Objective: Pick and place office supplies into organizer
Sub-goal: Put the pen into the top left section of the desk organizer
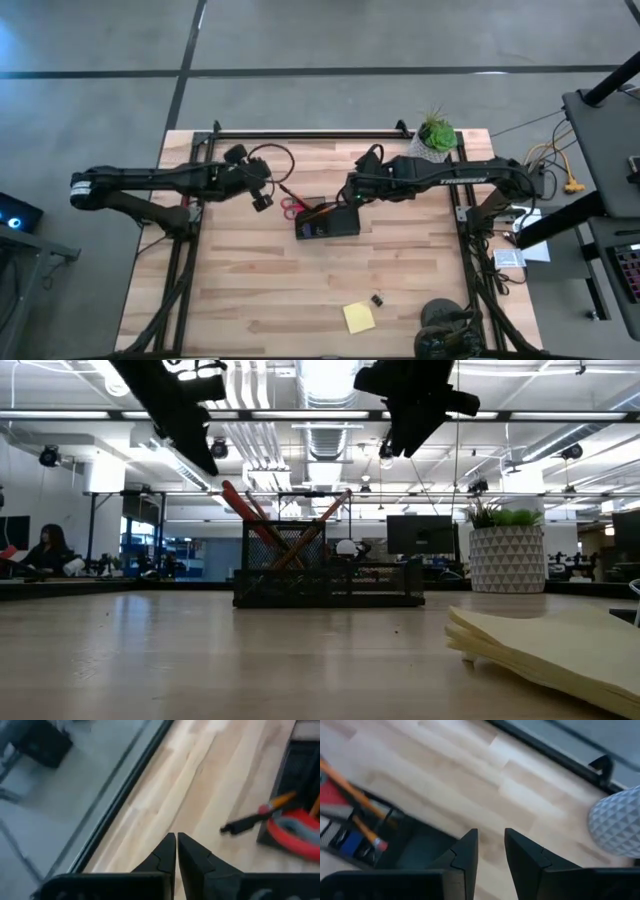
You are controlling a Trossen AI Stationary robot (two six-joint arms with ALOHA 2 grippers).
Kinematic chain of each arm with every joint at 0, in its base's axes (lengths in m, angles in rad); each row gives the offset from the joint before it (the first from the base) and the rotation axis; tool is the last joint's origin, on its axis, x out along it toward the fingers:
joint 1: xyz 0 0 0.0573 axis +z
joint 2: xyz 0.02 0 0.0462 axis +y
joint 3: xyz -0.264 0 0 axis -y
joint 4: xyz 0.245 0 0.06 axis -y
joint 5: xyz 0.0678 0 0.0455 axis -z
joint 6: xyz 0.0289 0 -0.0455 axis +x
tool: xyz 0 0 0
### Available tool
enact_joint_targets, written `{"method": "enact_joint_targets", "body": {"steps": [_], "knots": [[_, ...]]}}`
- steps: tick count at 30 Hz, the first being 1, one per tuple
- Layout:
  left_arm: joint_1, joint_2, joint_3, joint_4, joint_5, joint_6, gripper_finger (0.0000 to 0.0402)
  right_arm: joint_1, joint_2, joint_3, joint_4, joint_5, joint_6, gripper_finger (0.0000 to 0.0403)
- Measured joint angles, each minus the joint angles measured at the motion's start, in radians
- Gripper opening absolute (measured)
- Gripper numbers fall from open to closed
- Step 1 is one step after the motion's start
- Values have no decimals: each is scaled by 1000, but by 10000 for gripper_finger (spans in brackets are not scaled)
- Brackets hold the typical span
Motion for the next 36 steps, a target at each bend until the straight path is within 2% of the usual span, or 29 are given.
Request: {"method": "enact_joint_targets", "body": {"steps": [4, 8, 16, 25, 30, 34, 36], "knots": [[-7, -44, -128, 201, -62, 16, 1, 10, -4, 0, 2, 74, 24, 86], [-5, -64, -206, 291, -124, 15, 1, 15, -3, -1, 3, 141, 30, 87], [-22, -24, -229, 431, -48, 14, 1, 7, -2, -3, 3, 224, 27, 84], [-92, 39, -227, 441, 34, -5, 1, -13, -1, -3, 1, 225, 20, 84], [-105, 6, -227, 439, -85, -7, 1, -21, -1, -4, 1, 224, 4, 82], [-106, -25, -225, 377, -83, 9, 1, -23, -1, -4, 1, 221, 4, 85], [-106, -24, -225, 333, -55, -37, 1, -23, -1, -5, 1, 221, 4, 86]]}}
